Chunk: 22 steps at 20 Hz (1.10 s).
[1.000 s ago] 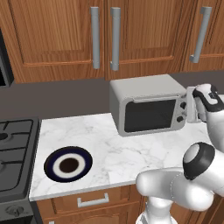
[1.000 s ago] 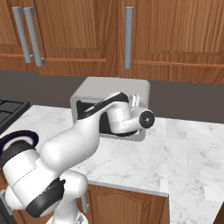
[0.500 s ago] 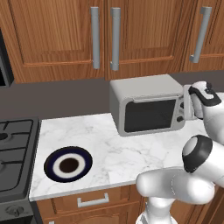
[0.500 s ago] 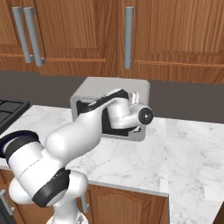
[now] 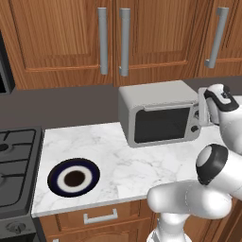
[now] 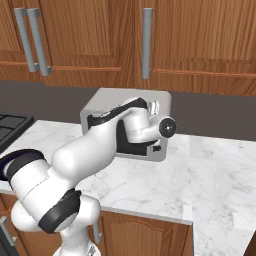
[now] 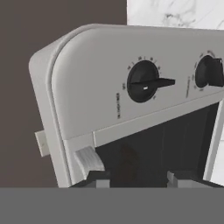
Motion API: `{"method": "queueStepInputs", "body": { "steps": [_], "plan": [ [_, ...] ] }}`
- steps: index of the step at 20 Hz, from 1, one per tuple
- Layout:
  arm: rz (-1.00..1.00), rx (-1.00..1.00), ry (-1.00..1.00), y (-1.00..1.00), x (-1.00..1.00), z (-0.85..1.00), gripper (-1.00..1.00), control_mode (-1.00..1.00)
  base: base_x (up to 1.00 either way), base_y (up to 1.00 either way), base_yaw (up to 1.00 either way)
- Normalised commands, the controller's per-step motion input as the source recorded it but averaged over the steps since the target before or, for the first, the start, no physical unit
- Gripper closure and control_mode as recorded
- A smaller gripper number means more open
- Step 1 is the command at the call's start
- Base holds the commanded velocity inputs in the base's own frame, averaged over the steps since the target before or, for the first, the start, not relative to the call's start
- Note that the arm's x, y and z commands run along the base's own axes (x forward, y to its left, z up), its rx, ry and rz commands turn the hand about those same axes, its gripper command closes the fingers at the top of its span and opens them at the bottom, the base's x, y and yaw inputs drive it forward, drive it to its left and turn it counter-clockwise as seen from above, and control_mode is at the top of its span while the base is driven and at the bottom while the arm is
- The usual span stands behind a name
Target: Pull the toaster oven rack outwards. Pick up the baguette from the plate and place it on the toaster oven rack. Close the toaster oven door fully and set the temperature to the lowest setting.
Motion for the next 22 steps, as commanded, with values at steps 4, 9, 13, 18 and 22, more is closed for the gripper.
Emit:
{"method": "queueStepInputs", "body": {
  "steps": [4, 9, 13, 18, 22],
  "plan": [
    [-0.02, 0.00, 0.00, -0.23, -0.39, 0.00, -1.00, -1.00, 0.00, 0.00, 0.00],
    [-0.14, 0.04, 0.00, -0.47, -0.02, 0.00, -1.00, -1.00, 0.00, 0.00, 0.00],
    [-0.08, 0.02, -0.02, -0.24, 0.00, 0.00, -1.00, -1.00, 0.00, 0.00, 0.00],
    [0.02, -0.15, -0.15, -0.07, -0.19, -0.05, -1.00, -1.00, 0.00, 0.00, 0.00],
    [0.11, -0.31, -0.21, -0.06, -0.52, -0.09, -1.00, -1.00, 0.00, 0.00, 0.00]
  ]
}}
